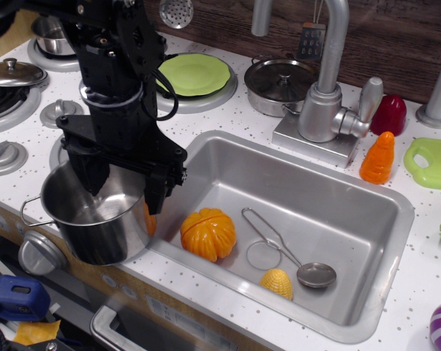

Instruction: Put pot on stove which is near stove

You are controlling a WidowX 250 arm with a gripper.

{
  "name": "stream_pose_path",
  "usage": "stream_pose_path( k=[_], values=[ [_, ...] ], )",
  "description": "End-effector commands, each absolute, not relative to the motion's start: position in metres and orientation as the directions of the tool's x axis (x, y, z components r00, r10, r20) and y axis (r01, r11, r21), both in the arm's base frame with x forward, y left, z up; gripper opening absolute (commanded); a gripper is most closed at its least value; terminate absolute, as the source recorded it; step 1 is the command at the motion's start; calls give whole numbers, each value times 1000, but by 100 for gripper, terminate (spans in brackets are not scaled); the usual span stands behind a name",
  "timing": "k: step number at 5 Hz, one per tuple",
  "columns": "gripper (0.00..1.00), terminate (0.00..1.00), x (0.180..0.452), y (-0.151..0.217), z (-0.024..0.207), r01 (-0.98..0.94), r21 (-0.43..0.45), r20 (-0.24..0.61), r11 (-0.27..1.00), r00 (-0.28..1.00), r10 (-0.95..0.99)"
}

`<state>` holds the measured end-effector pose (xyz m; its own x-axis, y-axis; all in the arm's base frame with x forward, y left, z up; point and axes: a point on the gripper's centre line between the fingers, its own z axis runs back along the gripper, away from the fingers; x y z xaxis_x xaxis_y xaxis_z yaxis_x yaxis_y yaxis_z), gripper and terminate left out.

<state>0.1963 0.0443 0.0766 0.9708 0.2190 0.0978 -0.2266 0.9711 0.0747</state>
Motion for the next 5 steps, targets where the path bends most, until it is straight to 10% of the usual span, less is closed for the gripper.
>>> stream_pose_path(
  k=[1, 5],
  values=[
    [100, 0, 196, 44, 77, -227, 75, 98, 971, 971, 219],
    [100, 0, 191, 45, 33, -250, 5, 184, 968, 952, 245]
  ],
)
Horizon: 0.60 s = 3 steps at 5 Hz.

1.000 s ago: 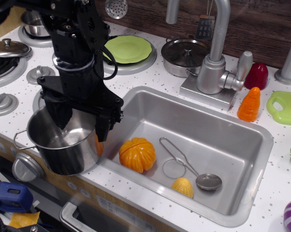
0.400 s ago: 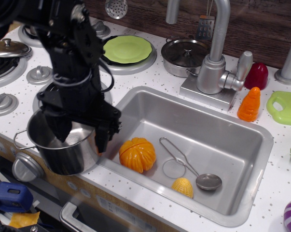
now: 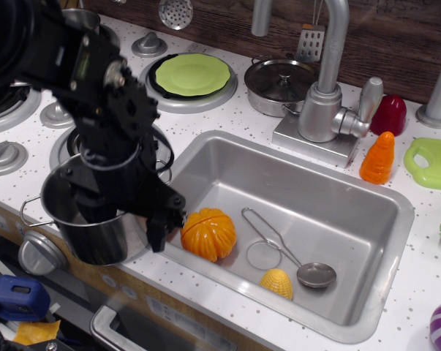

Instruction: Put pot on stove which is near stove

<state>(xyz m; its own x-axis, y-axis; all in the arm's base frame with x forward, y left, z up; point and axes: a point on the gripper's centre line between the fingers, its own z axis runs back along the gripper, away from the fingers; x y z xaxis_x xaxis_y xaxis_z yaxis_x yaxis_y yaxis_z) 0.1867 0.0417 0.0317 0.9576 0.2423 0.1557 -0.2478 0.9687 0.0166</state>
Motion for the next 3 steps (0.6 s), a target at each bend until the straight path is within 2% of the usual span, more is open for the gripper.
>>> stream_pose_path(
  k=[1, 3],
  values=[
    [0, 0, 191, 44, 35, -252, 21, 187, 967, 952, 244],
    [0, 0, 194, 49, 41, -234, 31, 181, 972, 957, 225]
  ],
)
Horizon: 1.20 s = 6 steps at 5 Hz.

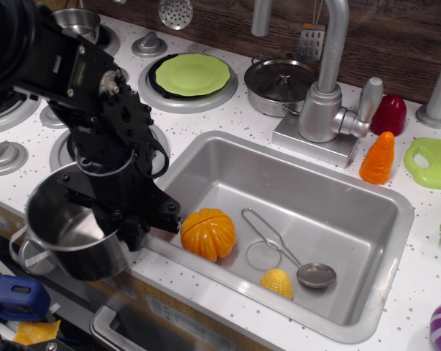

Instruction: Put pot on stove which is near stove

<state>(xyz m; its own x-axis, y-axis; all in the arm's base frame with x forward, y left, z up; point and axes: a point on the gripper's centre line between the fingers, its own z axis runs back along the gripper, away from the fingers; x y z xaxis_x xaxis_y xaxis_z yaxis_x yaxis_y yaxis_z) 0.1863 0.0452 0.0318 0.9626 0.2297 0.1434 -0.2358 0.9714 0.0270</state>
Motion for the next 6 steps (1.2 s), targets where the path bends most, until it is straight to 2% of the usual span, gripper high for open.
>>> stream_pose_path(
  k=[1, 3, 4, 6],
  values=[
    [0, 0, 202, 63, 59, -193, 72, 157, 979, 971, 180],
    [0, 0, 228, 91, 91, -56, 101, 86, 993, 995, 48],
    [0, 0, 236, 100, 86, 68, 104, 106, 992, 991, -79],
    [0, 0, 260, 103, 83, 179, 64, 98, 982, 978, -184]
  ],
)
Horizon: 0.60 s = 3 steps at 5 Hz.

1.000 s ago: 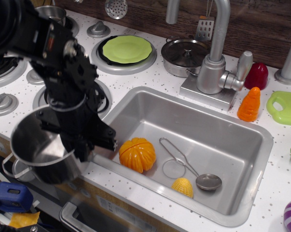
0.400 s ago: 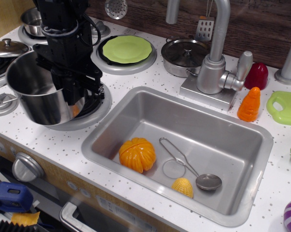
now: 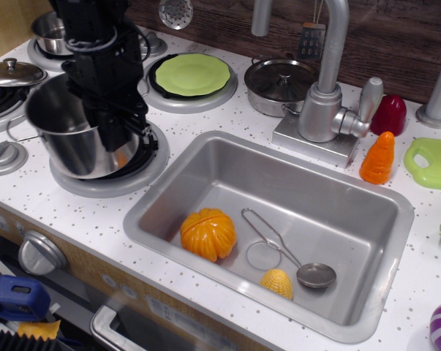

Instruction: Put pot on stove which is near stove

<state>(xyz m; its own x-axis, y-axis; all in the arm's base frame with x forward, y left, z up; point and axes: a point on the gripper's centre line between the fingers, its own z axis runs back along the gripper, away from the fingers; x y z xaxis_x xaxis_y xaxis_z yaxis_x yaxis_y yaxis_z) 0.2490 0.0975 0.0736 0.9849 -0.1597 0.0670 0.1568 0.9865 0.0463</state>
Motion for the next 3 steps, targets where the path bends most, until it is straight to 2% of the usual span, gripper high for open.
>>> stream_pose_path(
  k=[1, 3],
  values=[
    [0, 0, 275, 105, 77, 225, 33, 99, 974, 969, -227],
    [0, 0, 278, 108, 59, 260, 12, 133, 966, 957, -259]
  ],
)
